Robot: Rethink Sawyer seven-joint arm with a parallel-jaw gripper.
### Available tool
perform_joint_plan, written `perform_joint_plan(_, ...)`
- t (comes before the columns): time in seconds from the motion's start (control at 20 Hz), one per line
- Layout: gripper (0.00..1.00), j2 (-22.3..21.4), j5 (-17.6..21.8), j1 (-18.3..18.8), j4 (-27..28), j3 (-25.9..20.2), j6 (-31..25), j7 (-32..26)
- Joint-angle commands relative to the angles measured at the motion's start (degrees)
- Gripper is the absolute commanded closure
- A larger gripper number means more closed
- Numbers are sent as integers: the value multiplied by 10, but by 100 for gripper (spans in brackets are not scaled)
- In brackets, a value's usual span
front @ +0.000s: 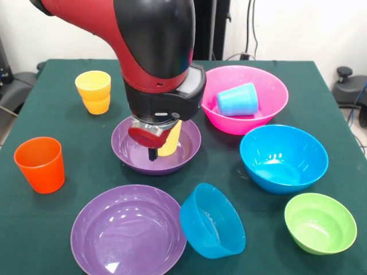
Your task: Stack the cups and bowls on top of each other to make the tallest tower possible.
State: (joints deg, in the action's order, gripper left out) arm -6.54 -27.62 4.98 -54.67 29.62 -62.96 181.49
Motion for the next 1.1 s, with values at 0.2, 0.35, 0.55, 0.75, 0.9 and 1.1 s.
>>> perform_joint_plan(0.2, 0, -25, 66, 12, -5, -63, 1, -112)
perform_joint_plan(0.35, 0, -27, 62, 12, -5, -66, -2, -93)
perform_joint_plan(0.55, 0, -25, 65, 16, 4, -67, -3, -87)
perform_joint_plan(0.75, 0, -23, 66, 19, 17, -67, -12, -78)
perform_joint_plan(0.9, 0, -18, 71, 20, 35, -66, -30, -79)
perform_joint_plan(1.1, 0, -11, 90, 26, 55, -73, -19, -122)
